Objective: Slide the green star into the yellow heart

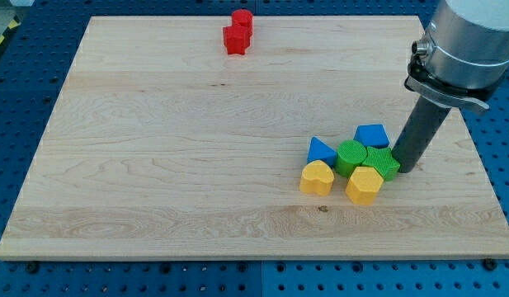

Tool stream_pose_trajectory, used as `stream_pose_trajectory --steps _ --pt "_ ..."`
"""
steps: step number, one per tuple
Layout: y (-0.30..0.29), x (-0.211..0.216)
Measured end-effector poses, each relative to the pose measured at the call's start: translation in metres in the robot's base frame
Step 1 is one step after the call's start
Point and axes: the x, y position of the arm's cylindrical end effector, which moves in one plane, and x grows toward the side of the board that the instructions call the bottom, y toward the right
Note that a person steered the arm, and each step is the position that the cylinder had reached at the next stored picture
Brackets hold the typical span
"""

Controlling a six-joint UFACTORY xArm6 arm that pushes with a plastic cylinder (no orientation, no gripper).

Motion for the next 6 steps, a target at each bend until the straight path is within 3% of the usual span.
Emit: stream_pose_trajectory --steps 2,4,6 --pt "0.001 0.026" --pt "-0.044 0.026" --pt "-0.077 -0.008"
